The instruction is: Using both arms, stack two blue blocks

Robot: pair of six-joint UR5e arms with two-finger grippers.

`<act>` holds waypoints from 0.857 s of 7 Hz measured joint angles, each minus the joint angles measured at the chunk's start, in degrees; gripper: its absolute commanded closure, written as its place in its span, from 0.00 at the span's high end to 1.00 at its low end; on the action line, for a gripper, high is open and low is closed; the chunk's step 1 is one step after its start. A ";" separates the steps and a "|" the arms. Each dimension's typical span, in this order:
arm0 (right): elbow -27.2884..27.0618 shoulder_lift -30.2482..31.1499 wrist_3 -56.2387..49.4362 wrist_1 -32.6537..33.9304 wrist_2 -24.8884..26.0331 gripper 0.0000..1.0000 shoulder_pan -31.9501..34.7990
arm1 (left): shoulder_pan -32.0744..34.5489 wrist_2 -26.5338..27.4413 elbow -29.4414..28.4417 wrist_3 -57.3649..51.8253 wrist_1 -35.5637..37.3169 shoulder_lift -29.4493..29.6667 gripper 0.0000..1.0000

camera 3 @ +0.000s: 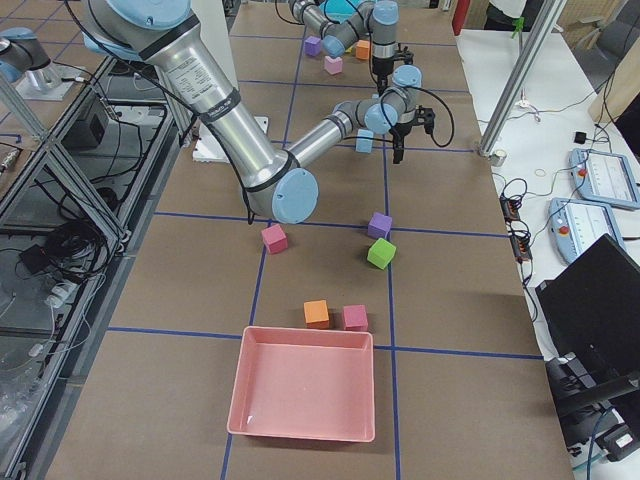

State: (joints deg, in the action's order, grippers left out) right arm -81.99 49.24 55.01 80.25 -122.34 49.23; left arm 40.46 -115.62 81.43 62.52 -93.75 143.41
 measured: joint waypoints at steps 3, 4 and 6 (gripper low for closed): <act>-0.46 1.22 -2.50 0.00 -0.55 1.00 1.37 | -3.95 3.94 -1.95 -0.73 0.00 1.51 0.46; -0.50 1.26 -2.61 0.00 -0.80 1.00 1.55 | -4.23 4.35 -3.16 -1.74 -0.02 2.41 0.47; -0.53 1.29 -2.68 0.00 -0.95 1.00 1.58 | -4.38 4.51 -4.49 -3.20 -0.05 3.25 0.53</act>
State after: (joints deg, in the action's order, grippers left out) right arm -82.52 50.53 52.32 80.24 -123.29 50.82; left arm 36.07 -111.11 76.95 59.32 -93.80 146.66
